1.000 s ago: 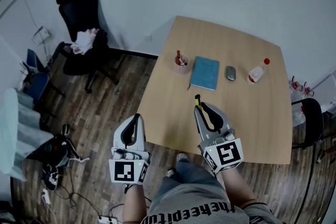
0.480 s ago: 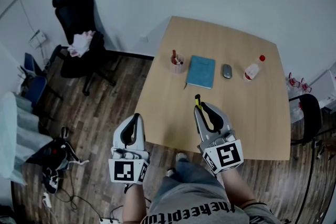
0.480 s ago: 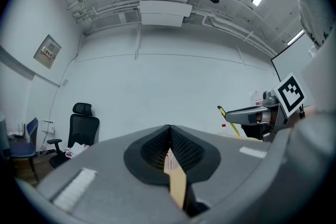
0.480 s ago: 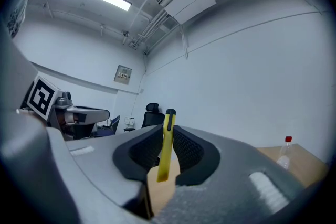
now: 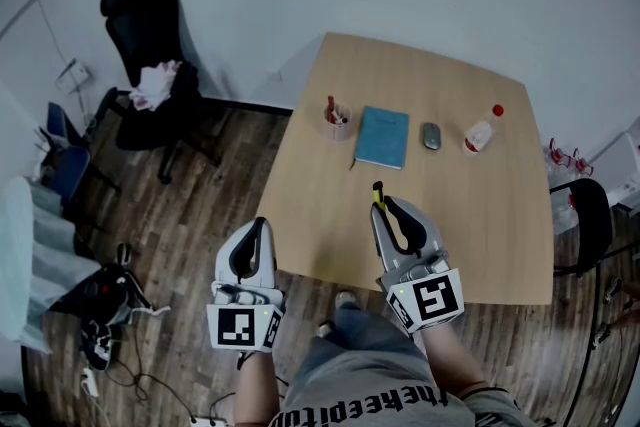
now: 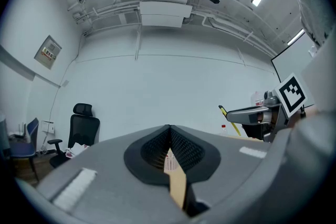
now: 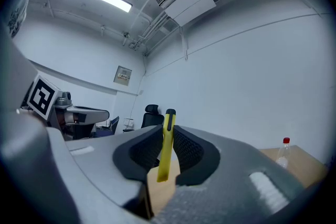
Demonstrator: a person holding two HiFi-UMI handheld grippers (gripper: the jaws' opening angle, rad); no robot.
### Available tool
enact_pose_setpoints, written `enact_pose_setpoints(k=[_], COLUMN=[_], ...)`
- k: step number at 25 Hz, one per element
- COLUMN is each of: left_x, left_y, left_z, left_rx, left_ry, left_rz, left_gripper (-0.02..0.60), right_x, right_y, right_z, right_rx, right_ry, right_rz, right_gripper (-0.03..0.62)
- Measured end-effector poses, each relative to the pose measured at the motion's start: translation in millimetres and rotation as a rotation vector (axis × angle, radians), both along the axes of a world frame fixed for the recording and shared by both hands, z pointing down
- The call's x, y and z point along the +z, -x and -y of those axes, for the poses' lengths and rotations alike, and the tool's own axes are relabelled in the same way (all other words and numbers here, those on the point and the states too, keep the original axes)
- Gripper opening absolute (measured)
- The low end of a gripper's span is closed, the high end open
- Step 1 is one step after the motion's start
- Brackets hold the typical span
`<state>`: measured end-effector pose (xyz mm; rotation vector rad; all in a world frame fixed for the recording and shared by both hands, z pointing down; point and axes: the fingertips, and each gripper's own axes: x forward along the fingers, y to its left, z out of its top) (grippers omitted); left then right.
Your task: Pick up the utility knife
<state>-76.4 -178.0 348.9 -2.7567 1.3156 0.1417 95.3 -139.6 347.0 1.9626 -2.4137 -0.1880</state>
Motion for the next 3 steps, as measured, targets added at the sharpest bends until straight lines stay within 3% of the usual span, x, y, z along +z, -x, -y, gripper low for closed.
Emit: enact_pose_setpoints(k=[3], left_x=[-0.2], left_y=[0.6], left_z=[-1.3], left_rx=[-0.002], left_ry=[0.001], left_rz=[0.000], left_gripper=[0.009], right_x=[-1.1], right_y=[0.8], right_z=[-2.0], right_rx=[-0.001], right_ry=[-0.005], right_rz=[-0.001], right_gripper=[0.063])
